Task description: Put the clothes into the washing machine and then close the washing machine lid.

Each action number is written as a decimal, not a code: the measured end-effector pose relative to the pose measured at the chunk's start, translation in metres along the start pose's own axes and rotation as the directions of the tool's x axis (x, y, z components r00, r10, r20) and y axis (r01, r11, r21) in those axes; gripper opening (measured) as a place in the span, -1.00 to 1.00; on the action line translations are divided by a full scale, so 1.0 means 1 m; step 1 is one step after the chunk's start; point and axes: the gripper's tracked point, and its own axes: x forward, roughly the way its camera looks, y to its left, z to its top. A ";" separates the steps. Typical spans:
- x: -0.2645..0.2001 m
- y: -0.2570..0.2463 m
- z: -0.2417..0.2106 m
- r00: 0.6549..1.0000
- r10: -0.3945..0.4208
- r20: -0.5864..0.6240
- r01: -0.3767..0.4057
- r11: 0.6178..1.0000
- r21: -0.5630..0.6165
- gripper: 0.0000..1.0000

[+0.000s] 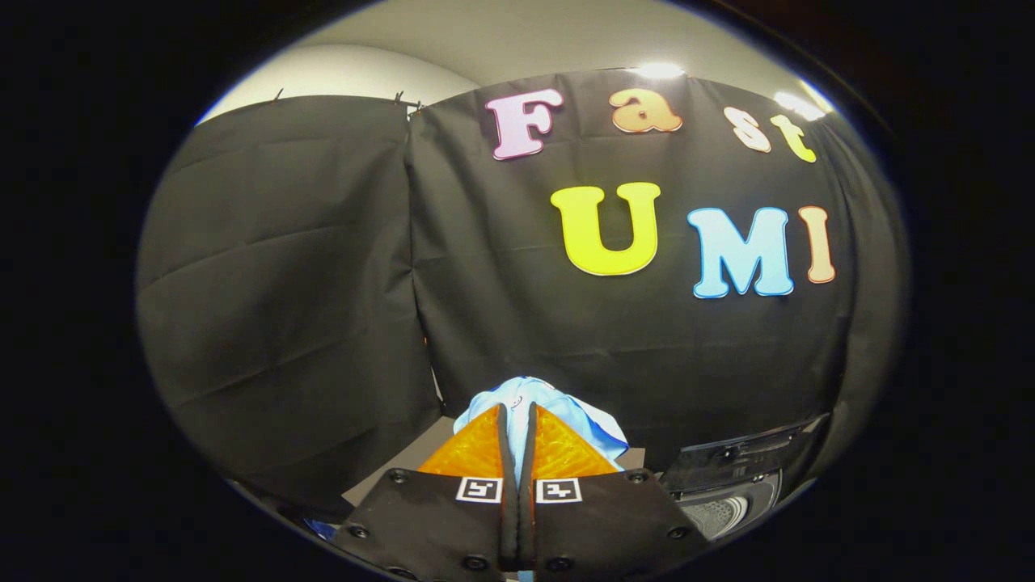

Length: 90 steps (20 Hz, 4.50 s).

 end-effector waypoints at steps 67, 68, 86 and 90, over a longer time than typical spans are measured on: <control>0.016 -0.372 -0.317 0.895 -0.238 -0.377 0.267 0.963 0.025 -0.97; 0.020 -0.372 -0.324 0.889 -0.238 -0.391 0.266 0.964 0.017 -0.97; 0.057 -0.364 -0.393 0.810 -0.228 -0.540 0.247 0.968 -0.038 -0.36; 0.052 -0.373 -0.395 0.806 -0.281 -0.520 0.276 0.957 -0.090 0.68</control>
